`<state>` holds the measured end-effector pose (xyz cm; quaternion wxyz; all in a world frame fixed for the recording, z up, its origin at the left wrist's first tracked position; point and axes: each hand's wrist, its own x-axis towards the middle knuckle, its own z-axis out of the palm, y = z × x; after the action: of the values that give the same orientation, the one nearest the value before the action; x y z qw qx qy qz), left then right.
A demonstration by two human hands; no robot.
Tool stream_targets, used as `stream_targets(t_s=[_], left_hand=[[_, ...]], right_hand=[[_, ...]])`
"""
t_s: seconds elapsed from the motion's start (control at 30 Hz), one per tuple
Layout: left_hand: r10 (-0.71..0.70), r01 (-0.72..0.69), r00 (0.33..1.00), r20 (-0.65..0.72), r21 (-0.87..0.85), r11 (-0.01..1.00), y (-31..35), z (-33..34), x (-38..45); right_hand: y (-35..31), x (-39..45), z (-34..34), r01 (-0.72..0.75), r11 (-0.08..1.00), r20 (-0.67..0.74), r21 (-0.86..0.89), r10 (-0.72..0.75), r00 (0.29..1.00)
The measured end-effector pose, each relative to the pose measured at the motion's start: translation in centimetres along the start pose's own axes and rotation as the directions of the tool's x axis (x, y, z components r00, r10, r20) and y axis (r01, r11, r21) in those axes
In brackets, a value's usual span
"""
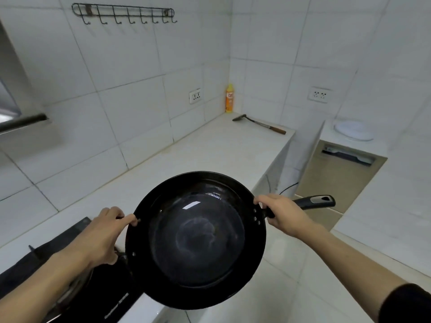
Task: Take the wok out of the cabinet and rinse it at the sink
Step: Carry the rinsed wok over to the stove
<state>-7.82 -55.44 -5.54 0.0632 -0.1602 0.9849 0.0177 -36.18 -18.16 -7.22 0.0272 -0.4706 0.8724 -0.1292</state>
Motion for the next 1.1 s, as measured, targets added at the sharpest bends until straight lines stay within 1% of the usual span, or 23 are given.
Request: stream_targets(t_s=[0.17,0.37,0.57,0.7,0.93,1.1], left_hand=[[-0.064,0.065,0.998,0.027,-0.033,0.997,1.8,-0.1,2.1],[-0.135,0.138,0.990,0.048,-0.071,0.988,0.0,0.6,5.5],[-0.219,0.223,0.975,0.045,-0.102,0.969,-3.5,3.1,8.6],[-0.255,0.259,0.965,0.059,-0.093,0.961,-6.0,4.5,9.2],[-0.340,0.351,0.934,0.111,-0.109,0.930,-9.0,5.8,9.3],[-0.429,0.439,0.893,0.138,-0.056,0.897,-9.1,6.3,9.4]], right_hand=[[3.9,4.6,-0.9,0.070,0.997,0.042,-0.014,-0.070,0.997],[5.3,10.9,0.3,0.115,0.993,0.097,0.002,-0.114,0.989],[4.7,17.8,2.3,0.158,0.987,0.155,-0.001,-0.156,0.976],[3.8,22.1,4.1,0.203,0.979,0.198,0.000,-0.199,0.960],[2.8,28.6,8.3,0.271,0.958,0.264,0.095,-0.287,0.921],[2.3,33.1,10.8,0.329,0.930,0.283,0.166,-0.365,0.887]])
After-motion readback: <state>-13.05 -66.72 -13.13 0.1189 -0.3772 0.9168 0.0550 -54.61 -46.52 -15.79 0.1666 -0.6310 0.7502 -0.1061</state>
